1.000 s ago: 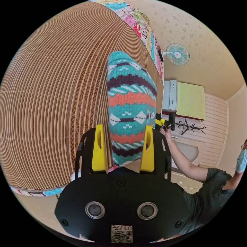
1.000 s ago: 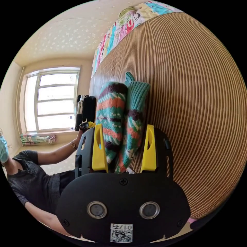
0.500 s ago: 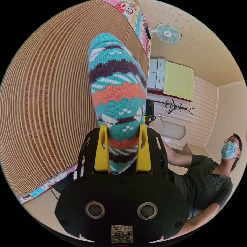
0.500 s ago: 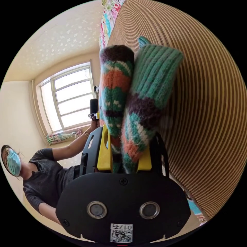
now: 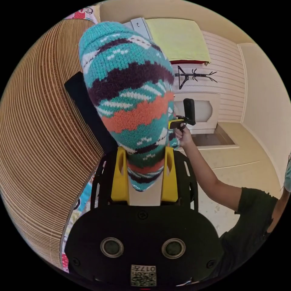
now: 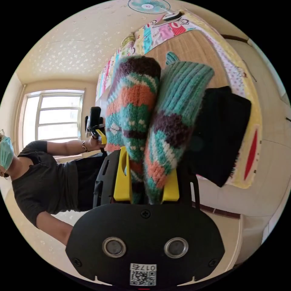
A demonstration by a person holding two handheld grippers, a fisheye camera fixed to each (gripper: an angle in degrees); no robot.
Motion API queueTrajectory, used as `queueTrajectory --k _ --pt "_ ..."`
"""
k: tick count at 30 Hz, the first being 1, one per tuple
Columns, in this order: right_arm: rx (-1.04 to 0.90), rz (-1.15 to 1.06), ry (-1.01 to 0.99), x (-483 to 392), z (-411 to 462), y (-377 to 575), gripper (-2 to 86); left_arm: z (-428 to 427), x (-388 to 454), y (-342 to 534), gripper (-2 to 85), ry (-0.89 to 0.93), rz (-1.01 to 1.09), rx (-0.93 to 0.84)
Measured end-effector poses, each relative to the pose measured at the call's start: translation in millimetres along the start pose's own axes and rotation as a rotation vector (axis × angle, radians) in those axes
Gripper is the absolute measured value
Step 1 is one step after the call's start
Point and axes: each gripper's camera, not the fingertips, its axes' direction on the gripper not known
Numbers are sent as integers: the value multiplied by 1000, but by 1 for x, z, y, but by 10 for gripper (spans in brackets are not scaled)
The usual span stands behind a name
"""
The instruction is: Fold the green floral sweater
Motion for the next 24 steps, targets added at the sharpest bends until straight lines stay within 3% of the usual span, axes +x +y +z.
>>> queueTrajectory --k 3,7,8,10,13,15,18,19,24 --pt "61 124 247 37 -3 -4 171 59 3 -53 166 -44 -35 6" --pt "121 549 606 79 35 9 159 119 -16 -85 143 -362 -148 -90" --pt "172 565 621 74 37 14 151 125 -19 -81 140 -346 -156 -104" --pt "435 609 671 30 46 43 45 124 -19 -65 130 -321 -150 -144" --pt "782 616 699 -46 72 96 41 100 -10 -14 126 -451 -72 -220" --pt "811 490 627 -74 104 106 24 77 -14 29 122 -503 -100 -277" --pt "624 472 563 -64 171 84 11 22 -24 109 112 -579 -223 -322" --pt "446 557 589 -38 203 66 9 -5 -22 142 109 -637 -278 -314" --pt "84 460 742 15 292 24 4 -110 7 269 99 -769 -552 -160"
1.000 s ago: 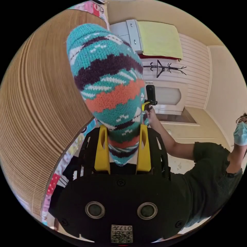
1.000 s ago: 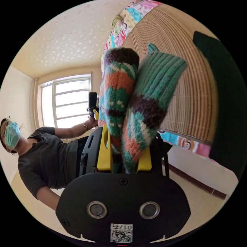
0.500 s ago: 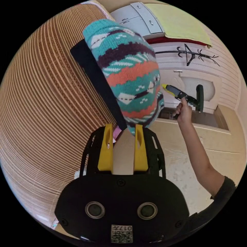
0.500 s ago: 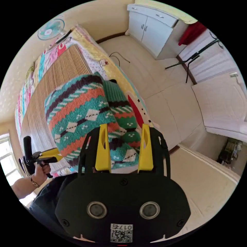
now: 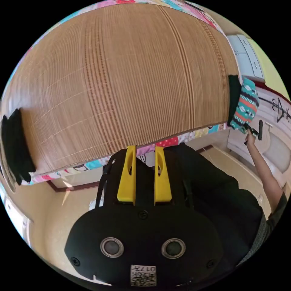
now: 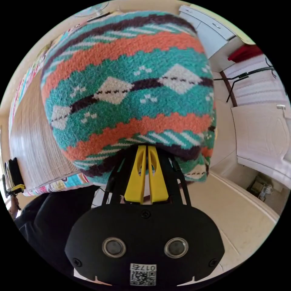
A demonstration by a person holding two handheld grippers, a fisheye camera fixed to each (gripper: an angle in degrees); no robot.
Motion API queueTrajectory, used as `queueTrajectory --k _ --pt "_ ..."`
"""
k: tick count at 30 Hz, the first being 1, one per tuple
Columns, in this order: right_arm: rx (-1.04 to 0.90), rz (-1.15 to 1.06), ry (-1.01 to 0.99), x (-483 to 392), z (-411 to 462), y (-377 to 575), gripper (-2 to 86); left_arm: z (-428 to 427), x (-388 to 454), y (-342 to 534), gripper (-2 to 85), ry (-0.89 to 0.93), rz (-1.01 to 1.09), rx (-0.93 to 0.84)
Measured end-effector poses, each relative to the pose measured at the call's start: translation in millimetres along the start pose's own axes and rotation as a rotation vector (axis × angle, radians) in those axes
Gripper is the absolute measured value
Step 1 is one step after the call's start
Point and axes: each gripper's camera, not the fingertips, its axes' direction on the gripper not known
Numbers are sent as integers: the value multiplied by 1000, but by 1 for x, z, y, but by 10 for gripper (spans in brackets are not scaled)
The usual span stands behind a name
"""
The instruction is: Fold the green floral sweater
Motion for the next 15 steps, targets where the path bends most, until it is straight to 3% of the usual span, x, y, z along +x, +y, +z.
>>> queueTrajectory --k 4,8,10,12,15 --pt "-136 106 -17 -1 -4 -18 4 -41 -58 103 79 -66 -252 174" --pt "116 373 -195 -4 -44 34 4 -50 -99 192 78 20 -397 293" --pt "325 450 -431 -34 -57 85 4 -49 -115 228 77 58 -432 339" --pt "395 440 -554 -76 -53 116 4 -49 -135 265 76 97 -459 379" --pt "300 366 -694 -168 -25 141 4 -56 -175 333 77 167 -532 478"
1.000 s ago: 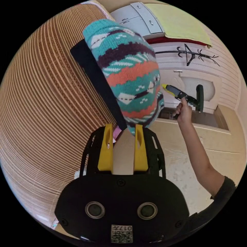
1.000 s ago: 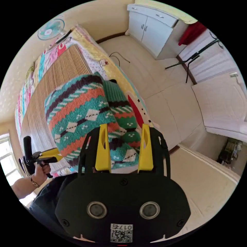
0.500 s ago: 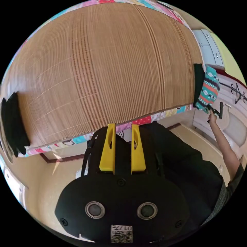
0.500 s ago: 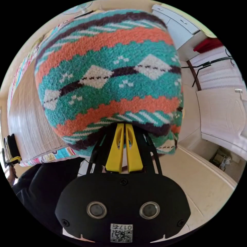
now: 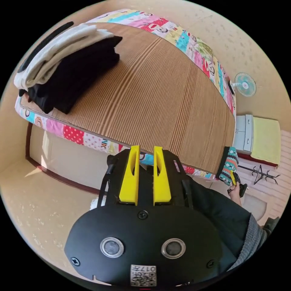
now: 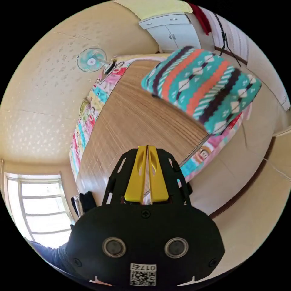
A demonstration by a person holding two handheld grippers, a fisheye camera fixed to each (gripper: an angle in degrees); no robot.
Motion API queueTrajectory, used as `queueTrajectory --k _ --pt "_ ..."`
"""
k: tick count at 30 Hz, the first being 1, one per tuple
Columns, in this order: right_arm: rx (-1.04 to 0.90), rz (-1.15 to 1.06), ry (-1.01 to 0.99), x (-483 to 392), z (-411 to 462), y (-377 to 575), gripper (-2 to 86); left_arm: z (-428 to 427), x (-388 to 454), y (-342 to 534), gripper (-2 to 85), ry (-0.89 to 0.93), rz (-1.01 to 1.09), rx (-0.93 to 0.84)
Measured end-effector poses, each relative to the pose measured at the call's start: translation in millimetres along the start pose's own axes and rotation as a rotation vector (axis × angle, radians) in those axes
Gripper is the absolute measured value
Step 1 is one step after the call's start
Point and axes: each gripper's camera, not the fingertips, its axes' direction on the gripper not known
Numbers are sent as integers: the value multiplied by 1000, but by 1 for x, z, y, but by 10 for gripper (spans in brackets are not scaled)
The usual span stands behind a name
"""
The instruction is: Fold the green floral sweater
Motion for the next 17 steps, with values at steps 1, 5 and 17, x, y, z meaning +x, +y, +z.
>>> queueTrajectory --k 1,5,17 --pt "-78 -23 -54 -21 32 25 4 -20 -26 10 76 17 -21 46" --pt "-276 -98 -178 -87 118 88 4 -98 -114 37 77 -73 -32 202" --pt "-433 -307 -369 -190 167 180 3 -320 -356 -31 128 -162 -131 459"
